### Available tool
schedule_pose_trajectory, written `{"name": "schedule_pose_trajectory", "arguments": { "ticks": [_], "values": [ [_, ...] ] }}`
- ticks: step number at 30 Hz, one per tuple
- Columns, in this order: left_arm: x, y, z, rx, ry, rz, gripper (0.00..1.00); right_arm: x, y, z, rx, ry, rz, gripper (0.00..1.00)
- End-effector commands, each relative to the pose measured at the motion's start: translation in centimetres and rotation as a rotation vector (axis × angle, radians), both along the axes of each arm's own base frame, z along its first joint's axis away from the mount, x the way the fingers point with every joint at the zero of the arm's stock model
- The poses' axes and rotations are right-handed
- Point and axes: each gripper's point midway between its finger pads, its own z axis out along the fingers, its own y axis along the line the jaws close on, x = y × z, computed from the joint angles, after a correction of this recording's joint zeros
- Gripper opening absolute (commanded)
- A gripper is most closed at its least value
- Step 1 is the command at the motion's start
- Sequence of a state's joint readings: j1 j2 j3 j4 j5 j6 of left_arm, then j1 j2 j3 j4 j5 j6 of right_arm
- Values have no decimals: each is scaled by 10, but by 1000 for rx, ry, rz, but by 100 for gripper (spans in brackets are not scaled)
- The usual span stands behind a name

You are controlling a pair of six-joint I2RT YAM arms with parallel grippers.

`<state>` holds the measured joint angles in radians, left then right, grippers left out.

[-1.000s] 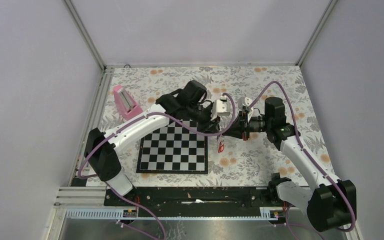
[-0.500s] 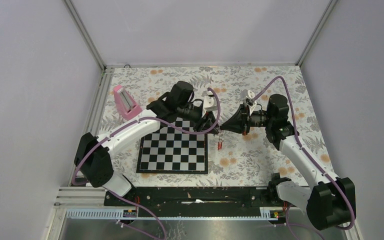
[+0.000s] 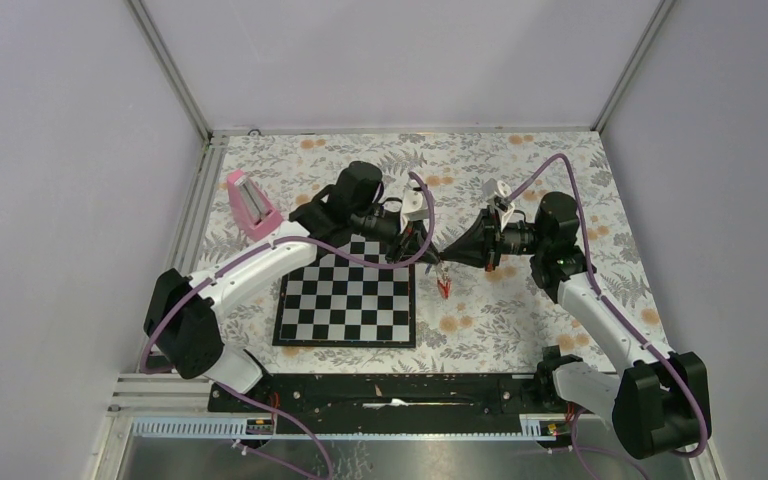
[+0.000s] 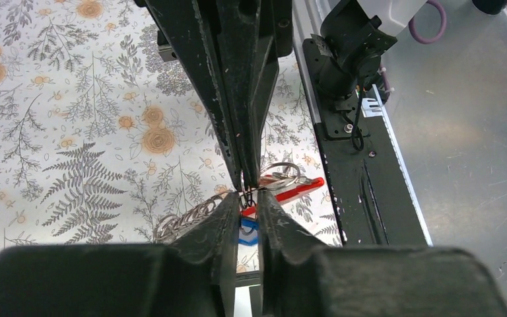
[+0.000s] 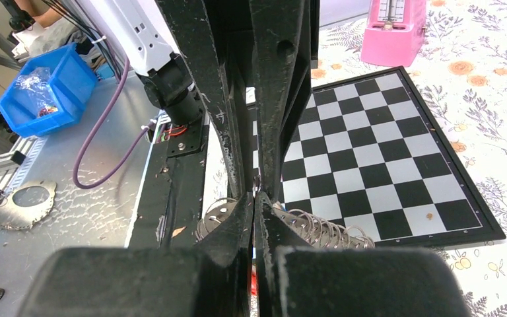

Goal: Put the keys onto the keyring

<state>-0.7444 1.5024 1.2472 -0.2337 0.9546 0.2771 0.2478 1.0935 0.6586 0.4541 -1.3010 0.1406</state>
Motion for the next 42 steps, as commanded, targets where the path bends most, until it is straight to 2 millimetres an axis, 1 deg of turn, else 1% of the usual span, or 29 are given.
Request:
{"name": "schedule_pose_trajectory", "arguments": {
  "ticks": [1,3,5,6,8,9,10,12,14,17,20,22,25,29,34,42],
  "values": [
    [-5,1,20,-71,-42,-36,9,-1,0,9,17,-45,16,0],
    [-6,1,19,-70,-40,-39,0,-1,0,8,16,-43,14,0],
    [-5,2,19,-63,-50,-34,0,0,-1,7,15,-45,8,0],
    [-3,3,18,-53,-61,-26,0,0,-2,6,14,-46,3,3],
    [0,7,15,-19,-94,-12,0,2,-4,3,4,-59,-9,13],
    [2,8,16,0,-115,-5,0,2,-5,-2,-13,-49,-19,18],
    [4,10,15,25,-132,1,0,4,-7,-6,-33,-87,-25,22],
    [6,15,8,100,-162,19,0,8,-9,-10,-72,-112,-48,31],
    [5,17,0,179,-217,25,0,10,-11,-9,-91,-133,-62,40],
    [5,18,-7,283,-275,32,0,10,-12,-7,-105,-152,-60,47],
    [6,14,-8,337,-280,43,0,8,-11,-6,-93,-144,-41,51],
    [6,10,-4,352,-283,53,0,7,-9,-4,-73,-142,-31,52],
    [5,3,-4,363,-262,55,0,4,-8,-5,-62,-124,-18,53],
    [3,-4,-3,357,-242,48,0,-1,-7,-6,-57,-118,4,49],
    [2,-8,-4,352,-229,39,0,-4,-6,-14,-63,-107,11,42],
    [-1,-12,0,335,-210,26,0,-5,-3,-22,-72,-101,13,37]
  ]
}}
